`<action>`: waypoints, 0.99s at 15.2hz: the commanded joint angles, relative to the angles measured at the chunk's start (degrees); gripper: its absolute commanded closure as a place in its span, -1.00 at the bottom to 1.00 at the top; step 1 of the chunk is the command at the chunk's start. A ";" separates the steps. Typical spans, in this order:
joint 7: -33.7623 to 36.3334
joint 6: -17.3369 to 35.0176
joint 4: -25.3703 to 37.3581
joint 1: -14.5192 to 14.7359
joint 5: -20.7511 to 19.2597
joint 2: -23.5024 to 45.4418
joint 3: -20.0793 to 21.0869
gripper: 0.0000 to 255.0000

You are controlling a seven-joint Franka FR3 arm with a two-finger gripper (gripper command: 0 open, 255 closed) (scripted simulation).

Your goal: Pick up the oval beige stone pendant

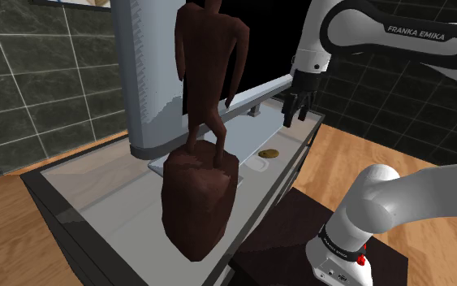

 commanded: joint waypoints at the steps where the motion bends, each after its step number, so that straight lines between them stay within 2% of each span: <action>1: 0.00 0.00 0.00 0.00 0.00 0.00 0.00 -1.00; 8: -18.11 14.80 -10.51 2.86 -7.03 1.58 -6.96 -1.00; 15: -35.40 32.14 -16.13 5.59 -13.12 9.83 -14.81 -1.00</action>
